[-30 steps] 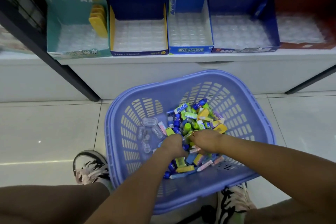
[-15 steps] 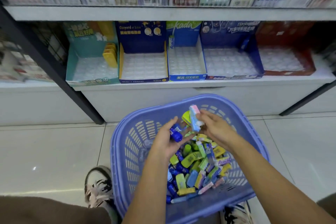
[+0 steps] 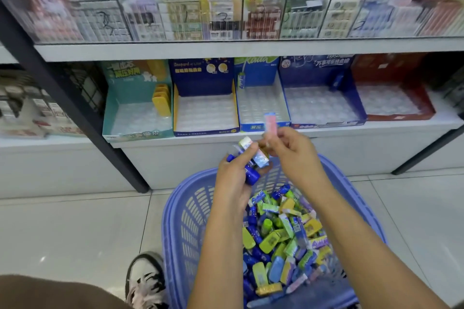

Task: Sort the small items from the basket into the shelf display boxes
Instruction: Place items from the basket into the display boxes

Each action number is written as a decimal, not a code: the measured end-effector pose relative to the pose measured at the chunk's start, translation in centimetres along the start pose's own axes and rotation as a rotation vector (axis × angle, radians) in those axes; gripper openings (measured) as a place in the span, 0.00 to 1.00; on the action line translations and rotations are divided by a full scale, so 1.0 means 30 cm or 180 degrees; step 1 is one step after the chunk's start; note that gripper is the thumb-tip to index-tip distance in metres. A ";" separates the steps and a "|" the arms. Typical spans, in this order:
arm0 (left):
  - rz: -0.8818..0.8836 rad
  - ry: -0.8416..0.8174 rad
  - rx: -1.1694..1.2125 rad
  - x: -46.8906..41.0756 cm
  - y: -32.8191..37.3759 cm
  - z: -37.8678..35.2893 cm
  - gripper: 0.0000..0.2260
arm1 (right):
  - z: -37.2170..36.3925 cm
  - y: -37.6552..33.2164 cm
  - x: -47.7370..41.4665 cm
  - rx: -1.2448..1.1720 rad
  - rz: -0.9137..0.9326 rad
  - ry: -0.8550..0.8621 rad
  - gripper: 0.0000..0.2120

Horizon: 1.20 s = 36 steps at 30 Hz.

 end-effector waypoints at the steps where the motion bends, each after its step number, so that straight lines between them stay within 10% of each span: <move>1: -0.0080 -0.0012 -0.0082 -0.006 0.026 -0.004 0.06 | 0.000 -0.001 -0.024 -0.0439 -0.0126 -0.0055 0.10; 9: -0.0396 0.0296 0.0089 -0.085 0.139 0.004 0.02 | 0.012 0.064 -0.312 -0.1796 -0.0718 -0.0240 0.11; 19: -0.0235 0.0339 -0.0136 -0.221 0.101 -0.034 0.07 | 0.130 0.010 -0.678 0.0923 0.0237 0.0578 0.05; 25: -0.0093 0.0275 -0.0188 -0.259 0.042 -0.069 0.03 | 0.054 -0.012 -0.774 0.1137 0.0516 -0.0352 0.13; 31: -0.0057 0.0320 -0.0119 -0.278 0.015 -0.078 0.05 | -0.064 0.047 -0.808 0.3118 0.0727 -0.1079 0.10; 36: -0.0042 0.0348 -0.0130 -0.279 0.013 -0.072 0.07 | -0.062 0.015 -0.811 0.2971 0.0779 -0.0845 0.14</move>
Point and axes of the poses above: each hand's wrist, its own x-axis away from the middle knuckle, its own z-axis out of the back of the hand, y = z × x, the point moved 8 cm from there along -x, towards the middle knuckle, and after that the axes turned 15 degrees about x, right-handed, at the moved point
